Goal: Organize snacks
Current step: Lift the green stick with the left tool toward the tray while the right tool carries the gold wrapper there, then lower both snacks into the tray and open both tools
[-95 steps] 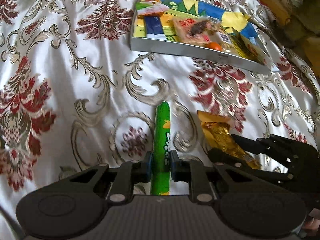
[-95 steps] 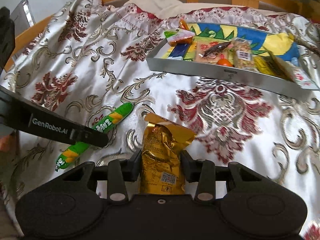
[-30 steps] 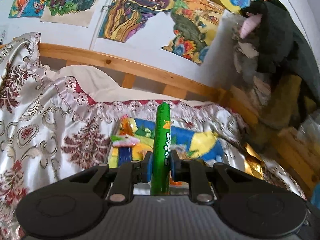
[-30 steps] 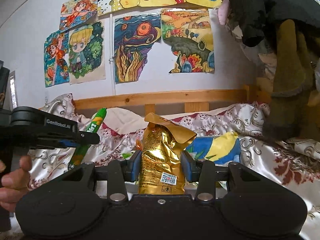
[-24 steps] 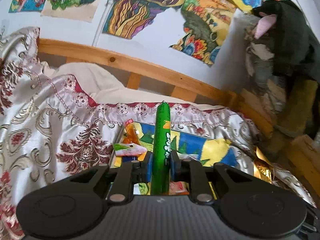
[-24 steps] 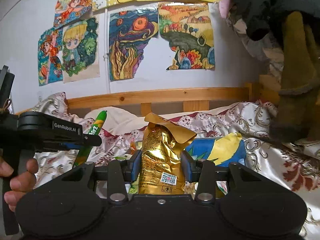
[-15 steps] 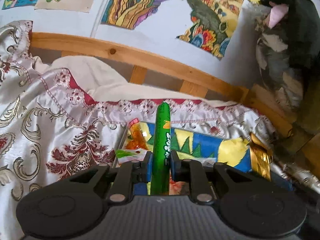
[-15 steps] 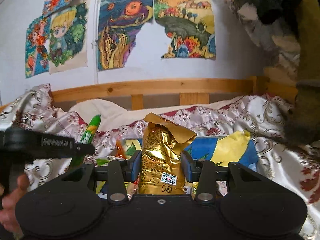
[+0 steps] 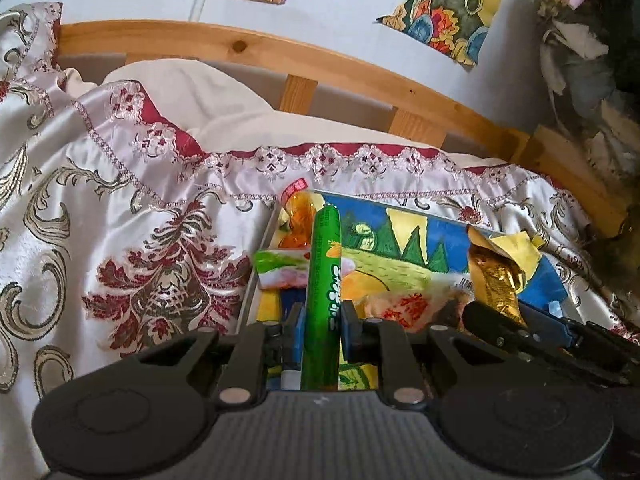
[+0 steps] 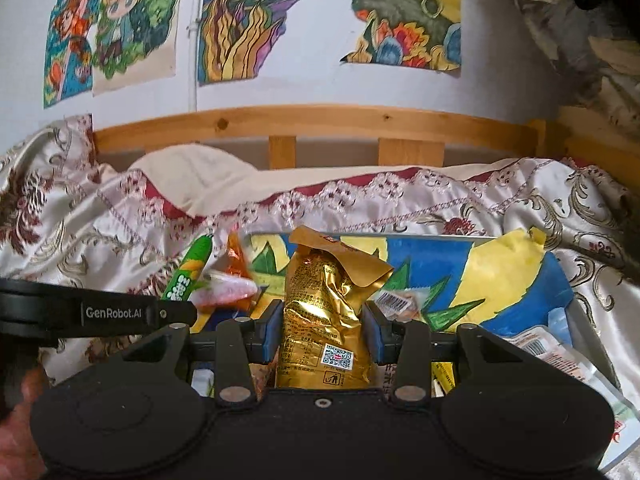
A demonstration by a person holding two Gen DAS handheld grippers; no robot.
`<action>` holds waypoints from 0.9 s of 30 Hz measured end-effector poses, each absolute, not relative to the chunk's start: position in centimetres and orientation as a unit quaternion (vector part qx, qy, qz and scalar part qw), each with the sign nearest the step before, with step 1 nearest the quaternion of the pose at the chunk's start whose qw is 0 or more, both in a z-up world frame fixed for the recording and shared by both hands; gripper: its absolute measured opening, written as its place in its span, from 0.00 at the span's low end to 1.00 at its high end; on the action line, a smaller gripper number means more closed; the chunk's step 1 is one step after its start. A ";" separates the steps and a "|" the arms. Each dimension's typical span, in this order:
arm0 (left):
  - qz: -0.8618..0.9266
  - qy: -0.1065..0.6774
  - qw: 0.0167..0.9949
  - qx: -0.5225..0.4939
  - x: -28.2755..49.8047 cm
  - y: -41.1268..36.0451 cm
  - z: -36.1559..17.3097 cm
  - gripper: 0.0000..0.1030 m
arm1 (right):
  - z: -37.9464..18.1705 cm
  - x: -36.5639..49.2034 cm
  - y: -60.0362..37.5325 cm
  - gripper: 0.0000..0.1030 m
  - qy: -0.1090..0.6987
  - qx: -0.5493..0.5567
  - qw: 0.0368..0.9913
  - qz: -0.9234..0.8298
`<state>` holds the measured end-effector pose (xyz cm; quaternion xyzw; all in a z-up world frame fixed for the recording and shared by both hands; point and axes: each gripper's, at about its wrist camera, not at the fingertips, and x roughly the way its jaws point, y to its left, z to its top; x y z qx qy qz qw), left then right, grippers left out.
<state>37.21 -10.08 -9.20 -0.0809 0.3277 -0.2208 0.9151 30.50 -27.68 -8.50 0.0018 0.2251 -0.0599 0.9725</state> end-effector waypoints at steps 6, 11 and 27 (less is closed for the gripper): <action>-0.220 0.335 0.913 -0.078 37.5 -10.1 -9.8 0.18 | -9.5 31.1 -27.1 0.43 0.242 -0.028 0.967 -0.067; -0.222 0.334 0.913 -0.076 37.6 -10.1 -10.1 0.19 | -10.2 31.7 -27.1 0.43 0.252 -0.041 0.964 -0.073; -0.233 0.356 0.901 -0.090 37.6 -10.5 -11.2 0.41 | -10.8 31.0 -26.6 0.66 0.260 -0.047 0.961 -0.081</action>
